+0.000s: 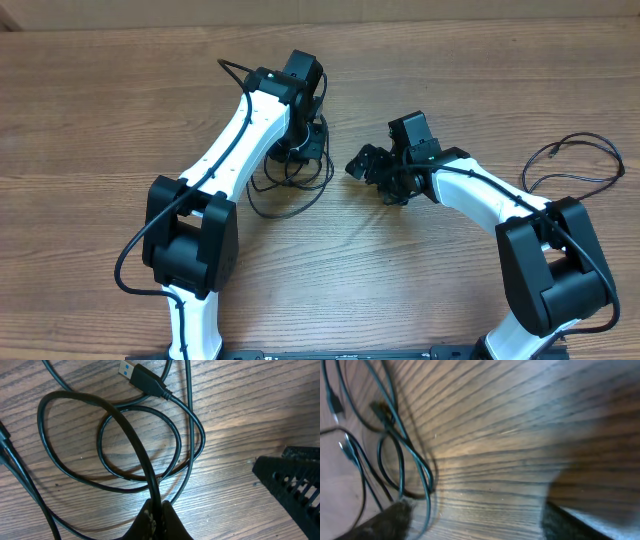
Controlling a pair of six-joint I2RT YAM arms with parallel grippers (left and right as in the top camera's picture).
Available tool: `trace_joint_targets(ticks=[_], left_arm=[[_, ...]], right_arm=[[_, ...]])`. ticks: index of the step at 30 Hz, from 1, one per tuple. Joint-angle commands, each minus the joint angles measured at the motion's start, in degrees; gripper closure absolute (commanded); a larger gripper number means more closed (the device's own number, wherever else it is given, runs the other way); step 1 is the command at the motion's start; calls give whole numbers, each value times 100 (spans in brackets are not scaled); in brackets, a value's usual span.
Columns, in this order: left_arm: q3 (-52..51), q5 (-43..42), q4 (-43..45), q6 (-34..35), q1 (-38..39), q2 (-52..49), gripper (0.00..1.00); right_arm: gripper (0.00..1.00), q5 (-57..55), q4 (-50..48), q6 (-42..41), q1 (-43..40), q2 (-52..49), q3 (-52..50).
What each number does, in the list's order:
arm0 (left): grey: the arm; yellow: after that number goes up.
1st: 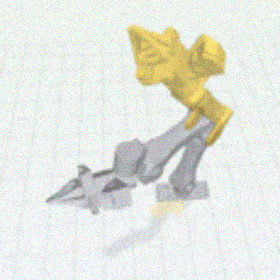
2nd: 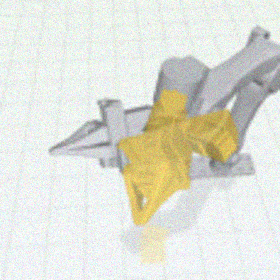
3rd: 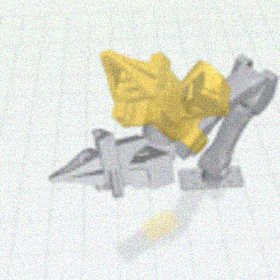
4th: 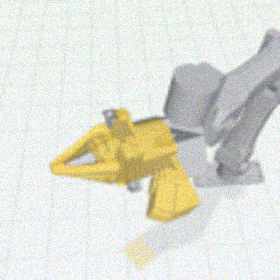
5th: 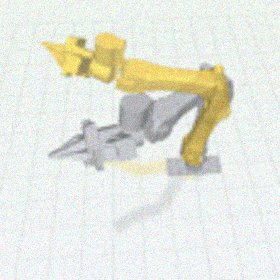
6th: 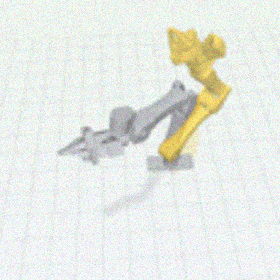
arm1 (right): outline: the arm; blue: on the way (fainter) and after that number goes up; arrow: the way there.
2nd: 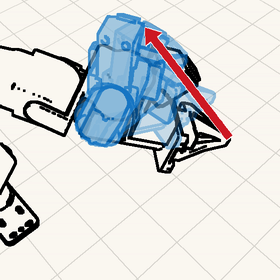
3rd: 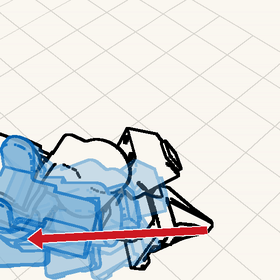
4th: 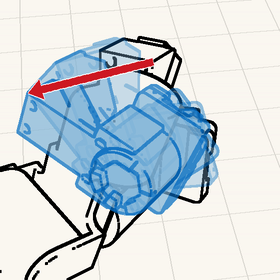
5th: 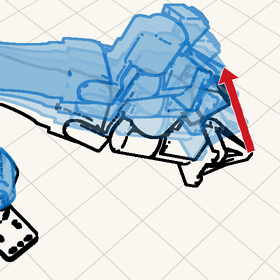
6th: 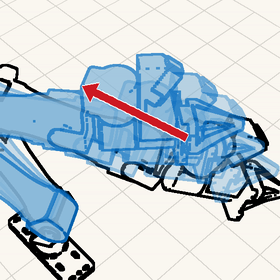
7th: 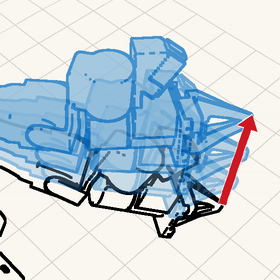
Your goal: Untangle cables
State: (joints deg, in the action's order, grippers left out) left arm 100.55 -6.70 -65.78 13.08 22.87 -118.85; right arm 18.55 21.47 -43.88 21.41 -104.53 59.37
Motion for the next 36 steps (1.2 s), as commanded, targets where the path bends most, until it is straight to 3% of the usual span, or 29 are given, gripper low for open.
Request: trace_joint_targets(ticks=[1, 4, 9, 27, 36], left_arm=[[118, -70, 4, -127, 17, 9, 96], [118, -85, 7, -127, 17, 9, 96], [125, -376, 22, -129, -39, 55, 96], [129, -2787, 407, -20, -977, 487, 96], [116, -1781, 299, -22, -1086, 485, 96]], right_arm=[[30, -50, -31, 24, 2, -50, -24], [44, -50, -17, 28, 2, -50, -24], [55, -50, -13, 48, 2, -50, -24], [54, -50, -20, 46, 0, -50, -24], [54, -50, -20, 46, 2, -50, -24]])
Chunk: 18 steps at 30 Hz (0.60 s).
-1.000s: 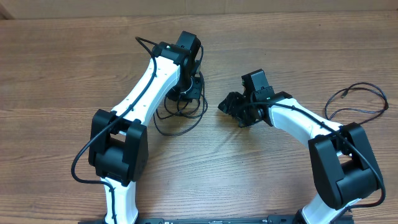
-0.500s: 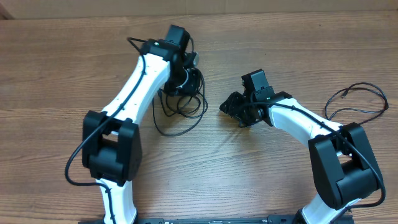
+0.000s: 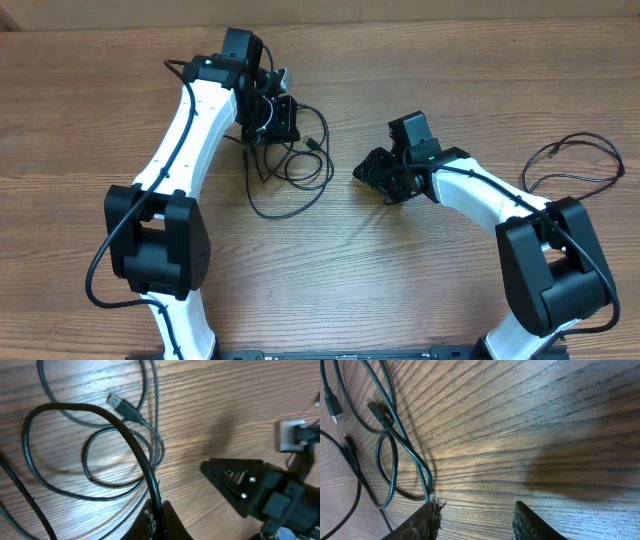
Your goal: Untangle cables
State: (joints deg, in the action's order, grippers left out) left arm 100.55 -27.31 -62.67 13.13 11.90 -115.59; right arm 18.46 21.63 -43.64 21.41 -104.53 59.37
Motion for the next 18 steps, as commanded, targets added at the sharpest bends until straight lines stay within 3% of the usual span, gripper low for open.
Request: trace_joint_targets(ticks=[1, 18], left_arm=[[116, 391, -11, -24, 11, 157, 96], [-568, 1582, 289, 365, 66, 151, 96]], right_arm=[[54, -42, -35, 22, 0, -50, -24], [54, -42, -35, 22, 2, -50, -24]])
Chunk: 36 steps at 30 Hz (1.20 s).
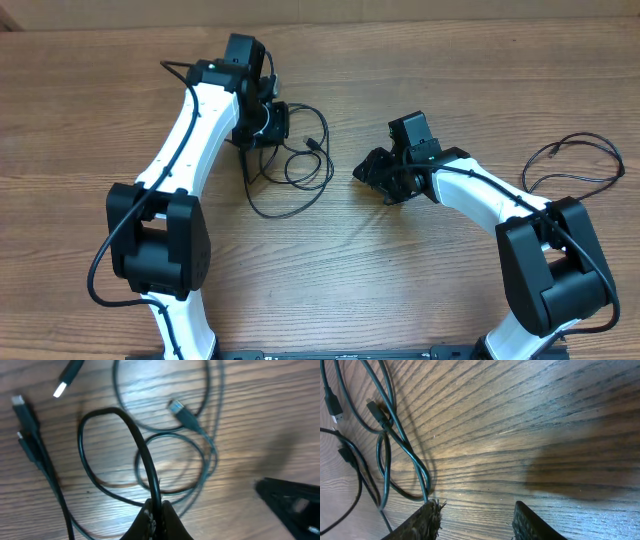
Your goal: Untangle cables
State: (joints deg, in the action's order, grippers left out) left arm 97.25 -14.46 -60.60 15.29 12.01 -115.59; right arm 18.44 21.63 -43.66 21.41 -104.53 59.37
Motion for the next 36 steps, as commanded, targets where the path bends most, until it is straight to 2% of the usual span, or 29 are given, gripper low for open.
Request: trace_joint_targets(ticks=[1, 6, 12, 31, 36], left_arm=[[-299, 321, 120, 146, 55, 151, 96], [-531, 643, 264, 195, 55, 151, 96], [-732, 1226, 387, 560, 55, 151, 96], [-839, 1355, 433, 662, 55, 149, 96], [-839, 1355, 433, 662, 55, 149, 88]], right_arm=[[54, -39, -35, 24, 0, -50, -24], [54, -39, -35, 24, 0, -50, -24], [54, -42, -103, 24, 2, -50, -24], [53, -42, -101, 24, 0, -50, -24], [53, -42, -101, 24, 2, -50, -24]])
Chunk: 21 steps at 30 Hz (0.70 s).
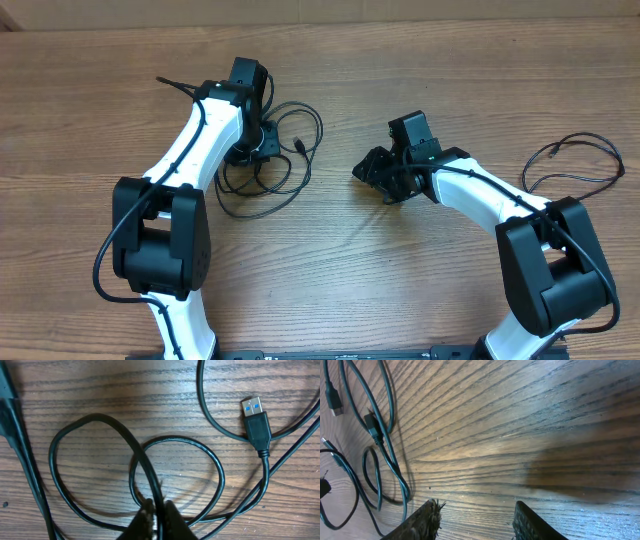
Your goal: Untangle cables
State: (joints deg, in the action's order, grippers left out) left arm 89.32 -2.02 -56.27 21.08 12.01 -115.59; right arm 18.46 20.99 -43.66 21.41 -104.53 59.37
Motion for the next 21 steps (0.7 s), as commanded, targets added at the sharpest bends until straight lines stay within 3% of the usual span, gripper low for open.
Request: trace_joint_targets(ticks=[1, 12, 14, 21], left_arm=[[-46, 111, 0, 83, 55, 149, 86], [-46, 111, -2, 83, 55, 149, 90], [-46, 101, 0, 83, 57, 149, 96], [-50, 98, -31, 83, 55, 149, 96]], right_arm=[[53, -44, -37, 24, 0, -50, -24], [53, -44, -37, 24, 2, -50, -24], [53, -44, -37, 24, 2, -50, -24], [53, -44, -37, 24, 2, -50, -24]])
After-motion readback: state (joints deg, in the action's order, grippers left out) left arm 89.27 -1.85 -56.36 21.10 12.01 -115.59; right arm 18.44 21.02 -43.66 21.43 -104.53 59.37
